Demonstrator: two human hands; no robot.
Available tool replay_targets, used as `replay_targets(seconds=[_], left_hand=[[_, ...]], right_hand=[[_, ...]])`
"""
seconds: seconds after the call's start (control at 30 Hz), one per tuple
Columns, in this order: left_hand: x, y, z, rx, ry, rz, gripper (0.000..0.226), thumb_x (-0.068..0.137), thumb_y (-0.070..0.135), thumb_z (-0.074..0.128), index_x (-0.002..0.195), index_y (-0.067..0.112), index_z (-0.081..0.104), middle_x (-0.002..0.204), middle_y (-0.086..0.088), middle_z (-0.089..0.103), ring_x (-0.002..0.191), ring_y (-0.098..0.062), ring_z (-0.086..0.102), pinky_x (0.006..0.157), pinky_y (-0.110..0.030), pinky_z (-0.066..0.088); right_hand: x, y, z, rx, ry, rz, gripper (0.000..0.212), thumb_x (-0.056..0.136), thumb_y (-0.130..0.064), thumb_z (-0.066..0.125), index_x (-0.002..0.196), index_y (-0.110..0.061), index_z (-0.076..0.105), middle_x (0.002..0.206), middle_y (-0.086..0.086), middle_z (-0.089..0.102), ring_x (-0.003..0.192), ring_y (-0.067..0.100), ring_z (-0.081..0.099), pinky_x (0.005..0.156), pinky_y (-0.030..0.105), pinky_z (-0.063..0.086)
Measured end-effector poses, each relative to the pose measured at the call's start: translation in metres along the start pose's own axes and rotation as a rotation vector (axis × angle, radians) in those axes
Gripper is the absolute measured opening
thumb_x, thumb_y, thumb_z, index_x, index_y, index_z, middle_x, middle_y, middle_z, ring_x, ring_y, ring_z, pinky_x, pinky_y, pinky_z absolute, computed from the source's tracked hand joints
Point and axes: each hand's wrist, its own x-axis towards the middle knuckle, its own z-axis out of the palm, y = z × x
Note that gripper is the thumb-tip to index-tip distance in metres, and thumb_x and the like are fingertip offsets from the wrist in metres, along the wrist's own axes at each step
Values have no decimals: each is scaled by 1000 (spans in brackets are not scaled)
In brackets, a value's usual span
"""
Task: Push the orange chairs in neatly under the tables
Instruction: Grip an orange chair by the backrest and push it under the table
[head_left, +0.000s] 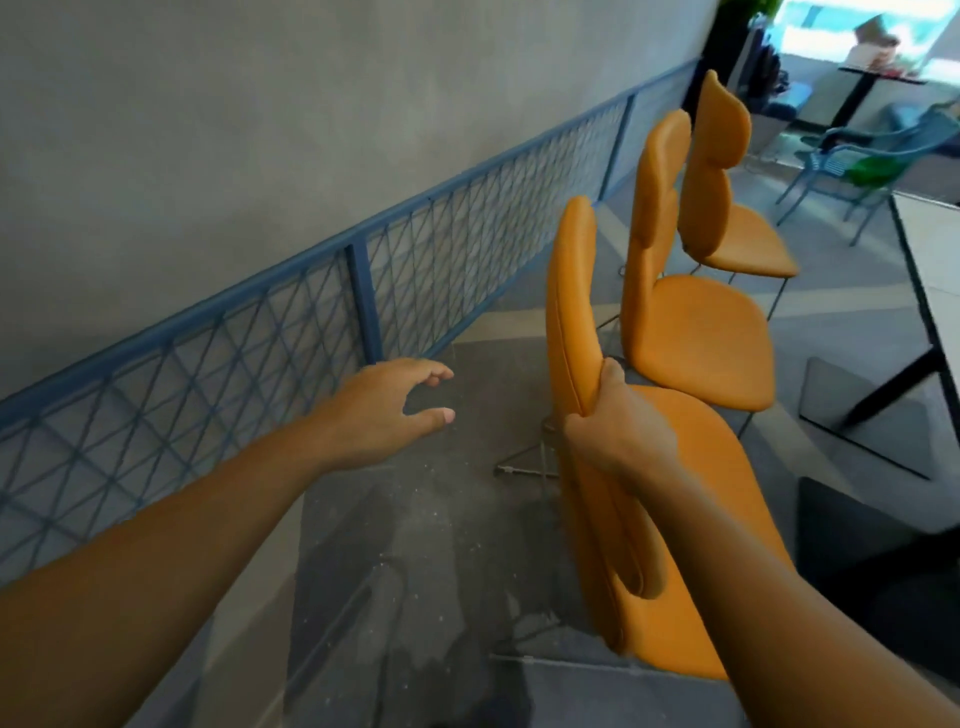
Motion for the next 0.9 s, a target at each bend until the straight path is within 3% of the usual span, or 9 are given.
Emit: replay_targets(seconds=[0.07, 0.17, 0.27, 0.6, 0.77, 0.9], left_hand=[[14, -6, -2, -9, -48, 53, 57, 89, 46, 61, 140, 27, 45, 139, 7, 51, 126, -6, 45, 99, -23, 33], [37, -6, -5, 8, -123, 140, 66, 88, 44, 63, 146, 28, 36, 148, 5, 42, 134, -10, 38, 105, -24, 29], [64, 1, -9, 45, -195, 233, 78, 85, 46, 67, 150, 30, 26, 155, 5, 31, 140, -13, 31, 113, -32, 28], [156, 34, 14, 385, -254, 497, 105, 73, 64, 67, 152, 39, 3, 163, 4, -3, 149, -25, 0, 117, -55, 19], [185, 43, 30, 421, -304, 591, 99, 70, 69, 65, 150, 44, 12, 163, 7, -3, 149, -29, -5, 117, -58, 14], [200, 39, 33, 377, -265, 698, 92, 61, 80, 58, 142, 45, 31, 160, 7, 17, 149, -27, -1, 116, -61, 7]], right_hand=[[0, -2, 2, -38, 26, 63, 61, 90, -37, 63, 137, -13, 33, 92, 7, 56, 79, 27, 59, 71, 46, 57], [-1, -3, 3, -52, 40, 102, 54, 86, -48, 70, 121, -17, 42, 92, 5, 58, 83, 29, 62, 76, 50, 58], [-3, -6, 2, -37, 38, 127, 57, 84, -52, 71, 121, -20, 43, 95, 4, 59, 85, 27, 63, 77, 50, 59], [1, -4, 5, -37, 58, 143, 60, 84, -56, 70, 126, -23, 44, 103, 5, 61, 89, 27, 62, 78, 48, 58], [-1, -5, 1, -22, 36, 135, 58, 88, -54, 68, 129, -21, 42, 102, 5, 61, 88, 26, 61, 78, 48, 58], [-3, -9, -1, -32, 30, 133, 57, 90, -51, 67, 131, -21, 42, 103, 4, 62, 92, 25, 61, 80, 48, 56]])
